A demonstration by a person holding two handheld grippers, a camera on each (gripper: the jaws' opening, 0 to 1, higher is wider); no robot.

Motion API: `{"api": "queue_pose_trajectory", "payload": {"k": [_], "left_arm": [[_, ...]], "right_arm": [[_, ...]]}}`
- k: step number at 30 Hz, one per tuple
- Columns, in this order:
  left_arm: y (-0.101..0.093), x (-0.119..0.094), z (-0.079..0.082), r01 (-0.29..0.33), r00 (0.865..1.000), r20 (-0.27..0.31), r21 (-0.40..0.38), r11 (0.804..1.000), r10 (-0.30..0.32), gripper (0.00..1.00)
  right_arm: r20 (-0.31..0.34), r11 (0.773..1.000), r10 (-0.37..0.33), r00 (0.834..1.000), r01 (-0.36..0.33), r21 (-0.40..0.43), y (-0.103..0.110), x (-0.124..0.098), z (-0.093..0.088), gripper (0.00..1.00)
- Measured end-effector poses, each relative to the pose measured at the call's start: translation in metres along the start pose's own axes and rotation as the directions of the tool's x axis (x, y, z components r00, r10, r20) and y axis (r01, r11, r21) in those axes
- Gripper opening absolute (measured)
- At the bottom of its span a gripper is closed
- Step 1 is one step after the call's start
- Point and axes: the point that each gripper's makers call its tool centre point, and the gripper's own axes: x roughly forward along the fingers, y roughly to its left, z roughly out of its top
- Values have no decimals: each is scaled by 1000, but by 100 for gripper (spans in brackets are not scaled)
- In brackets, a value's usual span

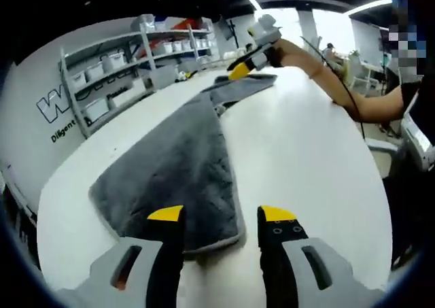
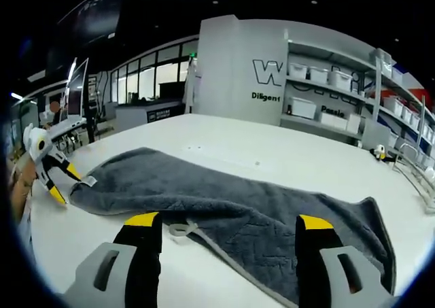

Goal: Open the folded towel by lifting each exposed corner and separating the folded layers until the towel lies flat within the target outline without major curled edges

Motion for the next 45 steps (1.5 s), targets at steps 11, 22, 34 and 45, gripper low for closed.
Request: {"api": "queue_pose_trajectory", "payload": {"k": [11, 22, 34, 45], "left_arm": [[33, -4, 77, -109, 935, 318, -158, 981, 155, 87], [93, 2, 91, -261, 849, 381, -302, 917, 367, 99], [108, -16, 68, -341, 832, 338, -314, 886, 440, 99], [98, -17, 61, -304, 856, 317, -332, 893, 409, 99]], "right_arm": [[-8, 1000, 0, 1000, 0, -3, 1, 2, -1, 81], [-6, 1000, 23, 1000, -23, -16, 10, 3, -1, 82], [-72, 984, 81, 994, -91, -156, 23, 12, -14, 63], [-145, 841, 196, 970, -242, -484, 64, 20, -28, 27]]}}
